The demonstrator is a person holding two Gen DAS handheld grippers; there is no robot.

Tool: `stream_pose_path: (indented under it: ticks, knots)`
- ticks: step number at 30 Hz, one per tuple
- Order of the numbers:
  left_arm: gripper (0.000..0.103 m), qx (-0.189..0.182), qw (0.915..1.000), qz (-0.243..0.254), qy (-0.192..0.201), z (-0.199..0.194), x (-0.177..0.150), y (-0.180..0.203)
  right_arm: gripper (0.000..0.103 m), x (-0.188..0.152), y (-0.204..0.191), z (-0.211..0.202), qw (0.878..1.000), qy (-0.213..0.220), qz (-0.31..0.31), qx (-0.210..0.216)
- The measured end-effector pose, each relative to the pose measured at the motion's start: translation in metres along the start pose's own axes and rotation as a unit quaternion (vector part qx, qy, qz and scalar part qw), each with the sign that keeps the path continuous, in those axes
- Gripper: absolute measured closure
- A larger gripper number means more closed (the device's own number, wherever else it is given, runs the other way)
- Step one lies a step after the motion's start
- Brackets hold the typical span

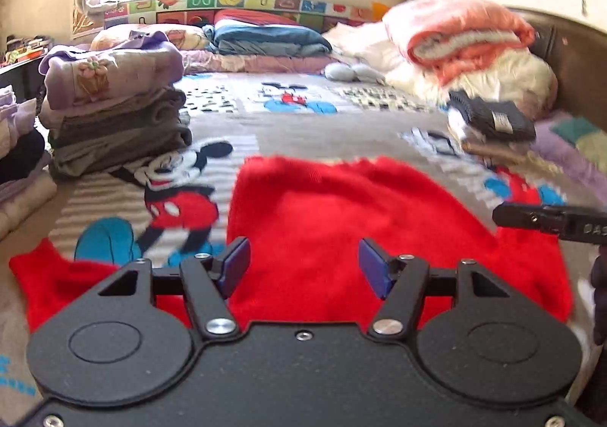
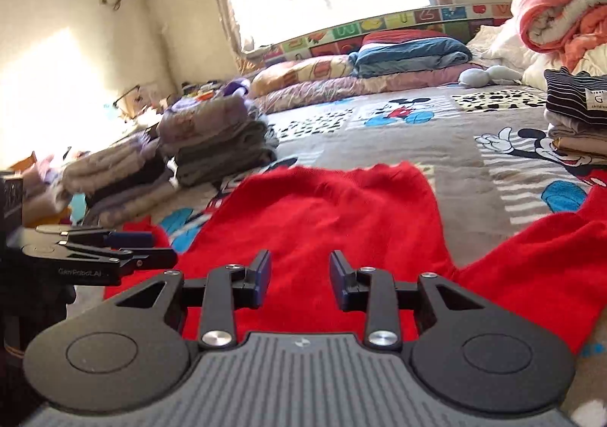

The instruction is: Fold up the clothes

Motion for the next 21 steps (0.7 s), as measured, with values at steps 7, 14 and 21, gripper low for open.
stream_pose_path:
  ticks: [7, 14, 21]
  knots:
    - [0.040, -0.013, 0.9977, -0.066, -0.005, 0.068, 0.042, -0.052, 0.064, 0.042, 0.067, 0.075, 0.995, 0.011, 0.094, -0.014]
    - [0.042, -0.041, 0.9805, -0.185, -0.052, 0.141, 0.036, -0.106, 0.056, 0.064, 0.118, 0.140, 0.988, 0.004, 0.153, -0.013]
    - [0.057, -0.090, 0.9499, -0.284, -0.096, 0.171, 0.011, -0.128, 0.050, 0.037, 0.151, 0.180, 0.976, -0.052, 0.210, -0.014]
Point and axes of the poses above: each gripper's, at about its wrist camera, not at the fingertips, and z roughly the way its jaws point, y to its right, x to its top, the point moved 1 cm from there along z, roughly the way its jaws point, and after that the axes turned 12 degrees about y, right-handed, at the moved point
